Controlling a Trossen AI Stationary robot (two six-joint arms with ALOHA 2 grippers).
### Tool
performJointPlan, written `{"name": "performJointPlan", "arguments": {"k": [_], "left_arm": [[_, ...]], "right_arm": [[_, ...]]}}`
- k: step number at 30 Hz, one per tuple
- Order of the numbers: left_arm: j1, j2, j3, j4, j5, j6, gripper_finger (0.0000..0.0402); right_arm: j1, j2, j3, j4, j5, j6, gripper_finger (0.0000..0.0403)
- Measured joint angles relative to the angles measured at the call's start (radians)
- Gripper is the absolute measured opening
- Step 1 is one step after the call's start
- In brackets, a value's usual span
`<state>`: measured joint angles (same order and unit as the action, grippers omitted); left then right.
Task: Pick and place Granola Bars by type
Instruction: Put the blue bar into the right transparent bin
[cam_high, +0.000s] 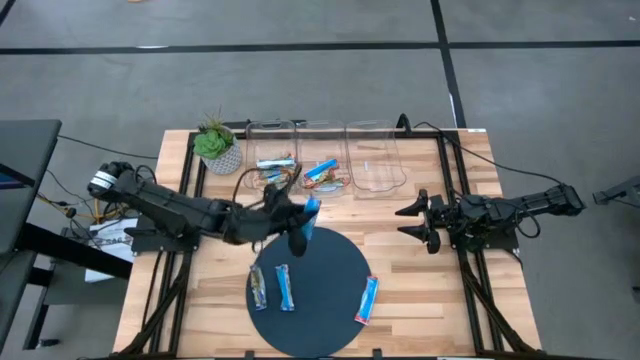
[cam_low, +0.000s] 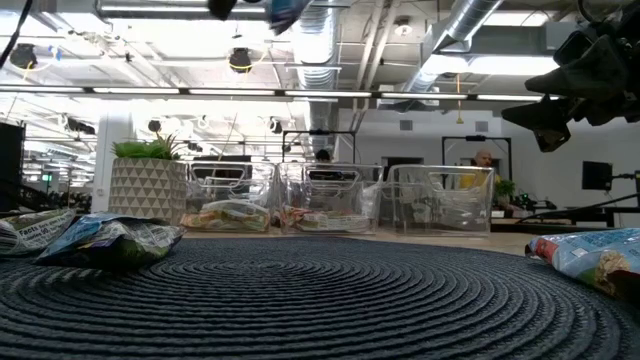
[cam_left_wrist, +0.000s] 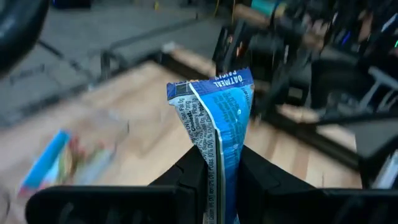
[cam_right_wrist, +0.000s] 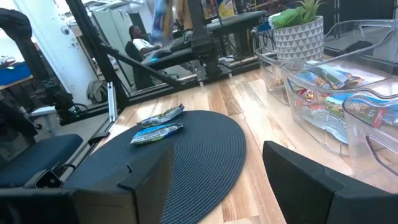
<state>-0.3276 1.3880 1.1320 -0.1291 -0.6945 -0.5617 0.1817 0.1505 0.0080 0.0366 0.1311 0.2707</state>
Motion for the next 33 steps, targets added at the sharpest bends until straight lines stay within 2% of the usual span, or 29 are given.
{"name": "performJointPlan", "arguments": {"k": [9,15,24,26,33], "left_arm": [[0.110,0.000,0.000,0.216,0.027,0.150,0.0052],[0.152,0.000,0.000,0.240,0.083,0.153,0.0052],[0.177,0.000,0.000,0.253,0.087,0.151,0.0052],[0.181,-0.001,0.000,0.253,0.087,0.151,0.0052],[0.197,0.000,0.000,0.252,0.087,0.147,0.0052]], "right_arm": [[0.000,0.000,0.000,0.000,0.000,0.000,0.0244],[0.000,0.000,0.000,0.000,0.000,0.000,0.0244],[0.000,0.000,0.000,0.022,0.000,0.002,0.0244],[0.000,0.000,0.000,0.059,0.000,0.044,0.0244],[-0.002,0.000,0.000,0.275,0.017,0.359,0.0244]]}}
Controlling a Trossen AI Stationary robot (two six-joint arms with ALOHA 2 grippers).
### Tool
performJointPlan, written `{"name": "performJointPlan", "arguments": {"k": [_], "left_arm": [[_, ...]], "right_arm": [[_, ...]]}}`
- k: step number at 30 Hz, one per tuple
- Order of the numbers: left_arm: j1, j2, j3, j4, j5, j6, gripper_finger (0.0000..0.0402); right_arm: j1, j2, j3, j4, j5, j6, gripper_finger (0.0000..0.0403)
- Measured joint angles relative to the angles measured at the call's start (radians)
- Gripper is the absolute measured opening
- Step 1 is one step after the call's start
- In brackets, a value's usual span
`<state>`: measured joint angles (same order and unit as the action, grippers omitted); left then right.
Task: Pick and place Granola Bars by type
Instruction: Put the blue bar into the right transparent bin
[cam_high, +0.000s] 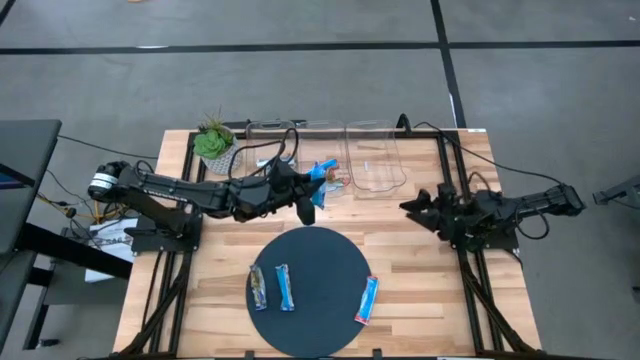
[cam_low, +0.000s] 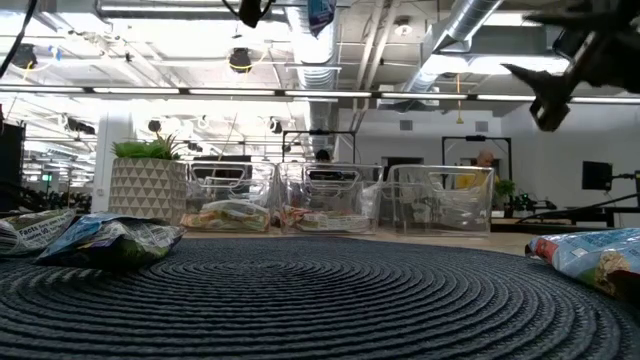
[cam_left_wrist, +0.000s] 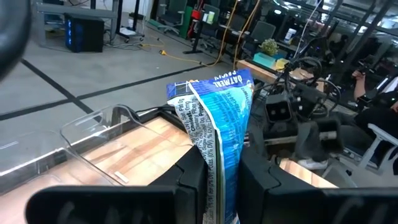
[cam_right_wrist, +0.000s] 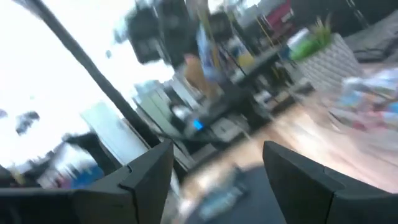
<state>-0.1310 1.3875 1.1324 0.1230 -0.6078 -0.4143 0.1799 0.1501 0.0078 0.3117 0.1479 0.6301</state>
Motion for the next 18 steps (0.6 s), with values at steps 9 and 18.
{"name": "performJointPlan", "arguments": {"k": [9,18], "left_arm": [[0.011,0.000,0.000,0.000,0.000,-0.012,0.0052],[0.021,0.000,0.000,0.000,0.000,-0.016,0.0052]], "right_arm": [[0.000,0.000,0.000,0.241,0.017,0.086,0.0244],[0.000,0.000,0.000,0.366,0.024,0.071,0.0244]]}}
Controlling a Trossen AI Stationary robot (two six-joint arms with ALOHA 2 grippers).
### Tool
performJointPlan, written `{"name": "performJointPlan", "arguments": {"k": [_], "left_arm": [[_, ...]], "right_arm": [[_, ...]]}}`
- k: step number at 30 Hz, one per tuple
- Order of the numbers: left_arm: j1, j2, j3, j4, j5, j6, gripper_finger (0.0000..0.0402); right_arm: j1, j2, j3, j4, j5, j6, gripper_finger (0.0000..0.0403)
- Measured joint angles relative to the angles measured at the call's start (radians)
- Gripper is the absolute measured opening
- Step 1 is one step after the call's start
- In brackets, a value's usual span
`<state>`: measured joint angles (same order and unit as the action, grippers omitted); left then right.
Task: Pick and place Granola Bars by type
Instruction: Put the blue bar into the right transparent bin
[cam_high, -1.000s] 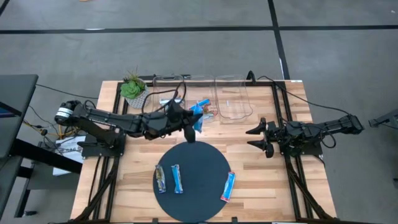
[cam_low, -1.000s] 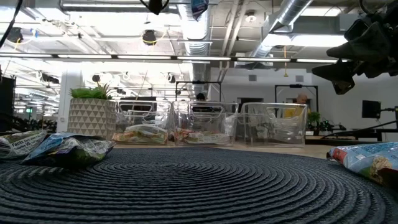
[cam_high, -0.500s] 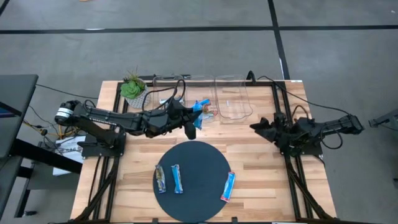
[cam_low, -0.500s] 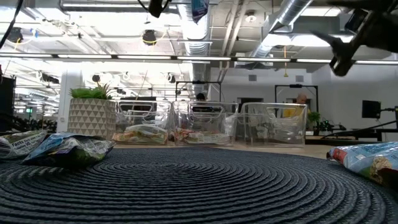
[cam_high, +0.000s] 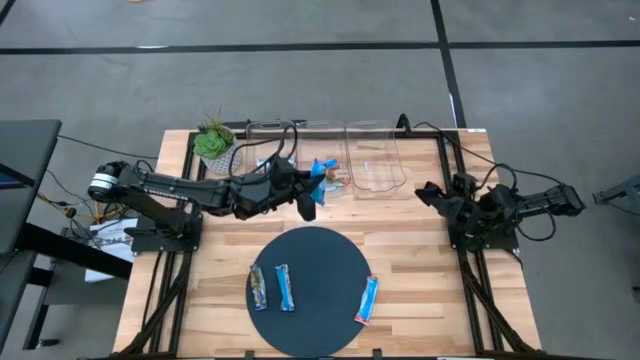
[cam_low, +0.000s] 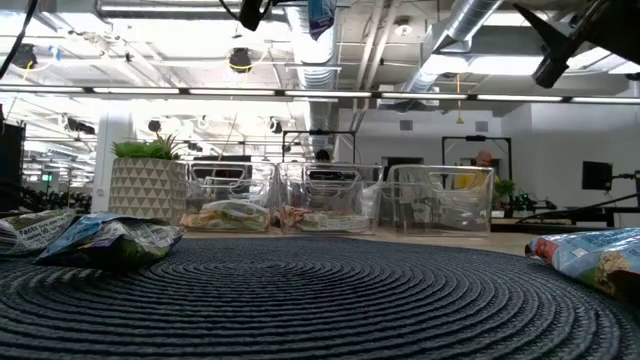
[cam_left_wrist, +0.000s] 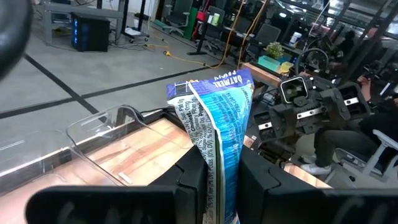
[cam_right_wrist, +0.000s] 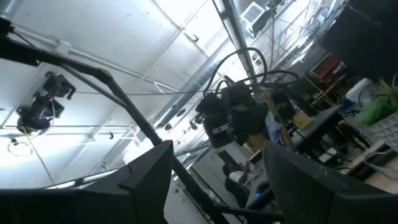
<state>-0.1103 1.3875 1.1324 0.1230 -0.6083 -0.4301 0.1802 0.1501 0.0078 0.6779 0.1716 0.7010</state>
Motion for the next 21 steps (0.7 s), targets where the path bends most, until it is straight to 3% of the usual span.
{"name": "performJointPlan", "arguments": {"k": [6,11,21], "left_arm": [[0.007,0.000,0.000,0.000,0.000,0.000,0.0052],[0.006,0.000,0.000,0.000,0.003,0.000,0.0052],[0.006,0.000,0.000,0.026,0.027,-0.003,0.0052]], "right_arm": [[-0.001,0.000,0.001,-0.003,0.018,-0.001,0.0244],[-0.003,0.031,0.076,-0.115,0.018,-0.041,0.0244],[-0.034,0.334,0.332,-0.262,-0.015,-0.203,0.0244]]}}
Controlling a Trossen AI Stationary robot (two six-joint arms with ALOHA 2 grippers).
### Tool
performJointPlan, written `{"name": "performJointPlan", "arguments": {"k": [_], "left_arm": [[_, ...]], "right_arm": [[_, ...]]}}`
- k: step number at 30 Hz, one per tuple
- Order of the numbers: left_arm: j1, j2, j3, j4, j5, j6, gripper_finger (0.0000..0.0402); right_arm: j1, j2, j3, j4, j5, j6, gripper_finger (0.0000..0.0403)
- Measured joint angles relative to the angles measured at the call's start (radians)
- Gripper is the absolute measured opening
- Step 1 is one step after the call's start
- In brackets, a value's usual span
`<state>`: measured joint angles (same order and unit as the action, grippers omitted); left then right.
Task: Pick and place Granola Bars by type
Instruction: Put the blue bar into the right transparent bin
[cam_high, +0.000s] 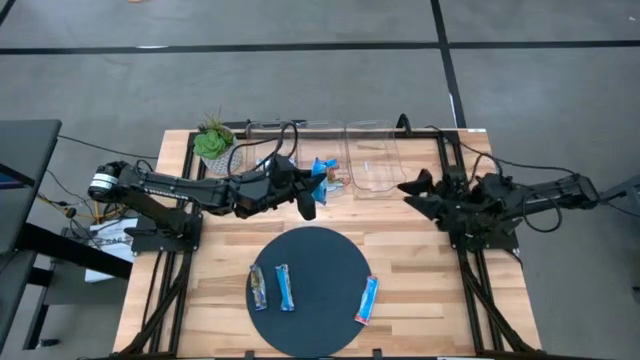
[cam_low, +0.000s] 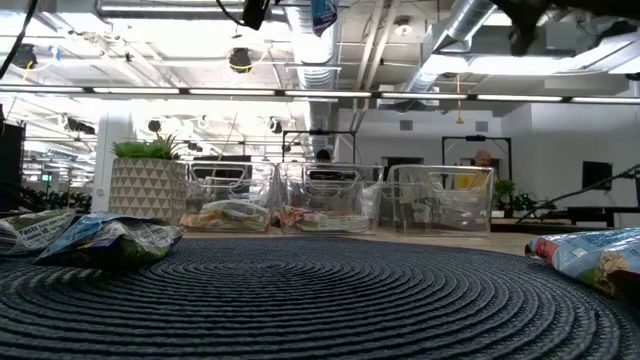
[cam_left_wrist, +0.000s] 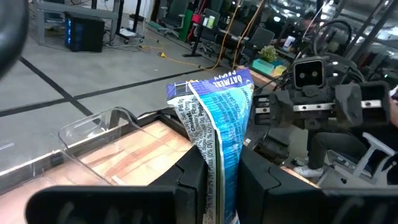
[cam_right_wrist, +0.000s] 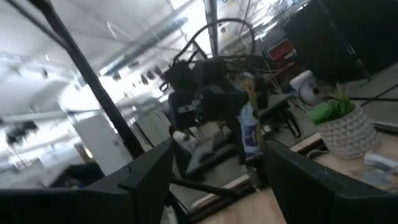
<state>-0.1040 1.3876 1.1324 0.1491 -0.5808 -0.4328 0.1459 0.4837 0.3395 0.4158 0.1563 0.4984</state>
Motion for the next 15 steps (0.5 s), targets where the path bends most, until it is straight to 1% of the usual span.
{"name": "performJointPlan", "arguments": {"k": [7,10,12,15], "left_arm": [[0.000,0.000,0.000,0.063,0.036,0.018,0.0052],[0.000,0.000,0.000,0.074,0.038,0.019,0.0052],[0.000,0.000,0.000,0.087,0.037,0.020,0.0052],[0.000,0.000,0.001,0.087,0.056,0.020,0.0052]], "right_arm": [[-0.012,0.255,0.172,-0.018,-0.003,-0.137,0.0244],[-0.025,0.339,0.218,-0.027,-0.005,-0.151,0.0244],[-0.038,0.388,0.250,-0.022,-0.029,-0.151,0.0244],[-0.061,0.456,0.290,-0.023,-0.102,-0.151,0.0244]]}}
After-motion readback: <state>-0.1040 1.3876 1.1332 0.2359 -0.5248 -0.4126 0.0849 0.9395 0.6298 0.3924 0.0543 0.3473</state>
